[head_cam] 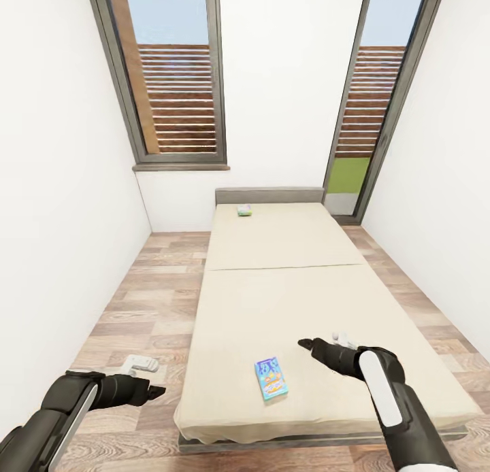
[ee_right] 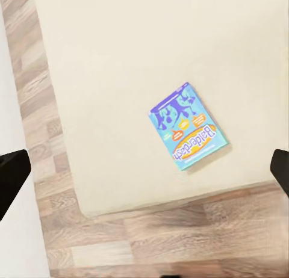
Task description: Put all the toys in the child's room - the three board games (two on the bed and one on the table), the two jigsaw puzzles on the table, and the tennis ball on the table - inside the toy box on the table in the child's room.
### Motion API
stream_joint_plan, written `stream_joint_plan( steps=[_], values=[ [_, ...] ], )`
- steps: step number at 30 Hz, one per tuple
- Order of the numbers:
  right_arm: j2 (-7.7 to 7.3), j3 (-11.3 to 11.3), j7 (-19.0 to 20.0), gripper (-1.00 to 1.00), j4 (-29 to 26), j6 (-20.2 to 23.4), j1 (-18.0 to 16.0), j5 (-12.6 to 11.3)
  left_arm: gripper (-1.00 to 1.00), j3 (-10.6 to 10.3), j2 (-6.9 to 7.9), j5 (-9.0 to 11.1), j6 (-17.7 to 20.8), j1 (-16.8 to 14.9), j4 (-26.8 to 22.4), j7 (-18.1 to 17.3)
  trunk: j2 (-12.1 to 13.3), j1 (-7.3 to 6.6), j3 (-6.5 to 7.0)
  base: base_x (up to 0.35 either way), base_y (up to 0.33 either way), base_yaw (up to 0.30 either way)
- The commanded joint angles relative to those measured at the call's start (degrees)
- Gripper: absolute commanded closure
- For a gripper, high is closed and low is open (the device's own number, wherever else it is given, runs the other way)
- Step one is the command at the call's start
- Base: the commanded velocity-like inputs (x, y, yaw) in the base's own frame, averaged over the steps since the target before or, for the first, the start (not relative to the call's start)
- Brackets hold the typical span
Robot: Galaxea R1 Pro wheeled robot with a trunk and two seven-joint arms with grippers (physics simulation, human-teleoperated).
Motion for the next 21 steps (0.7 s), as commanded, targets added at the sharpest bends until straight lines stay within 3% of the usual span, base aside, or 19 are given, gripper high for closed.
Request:
stream_joint_plan(
  steps=[1,3,9,12,21],
  values=[
    [0.09,0.2,-2.1,-1.00,1.6,0.6,-1.6,-0.6,-1.00,0.0,0.04,0.0,0.3,-0.1,-0.1,-0.1,-0.1,0.01,-0.08,0.000,0.000,0.000],
    [0.26,1.0,-6.1,-1.00,6.5,1.4,-6.0,-0.6,-1.00,0.0,0.04,0.0,0.3,-0.1,-0.1,-0.1,-0.1,0.01,-0.08,0.000,0.000,0.000],
    [0.40,1.8,-11.4,-1.00,15.5,1.9,-12.6,-0.4,-1.00,0.0,0.04,0.1,0.3,-0.1,-0.1,-0.1,-0.1,0.01,-0.08,0.000,0.000,0.000],
    [0.39,2.0,-12.7,-1.00,18.6,1.9,-14.3,-0.3,-1.00,0.3,0.06,0.2,0.3,-0.2,-0.1,-0.2,-0.1,0.01,-0.08,0.014,0.012,0.000],
    [0.37,2.3,-14.0,-1.00,22.6,0.0,-16.0,-0.3,-1.00,4.7,-0.03,0.4,0.3,-0.2,0.0,-0.2,-0.1,0.01,-0.08,0.172,0.144,0.000]
  ],
)
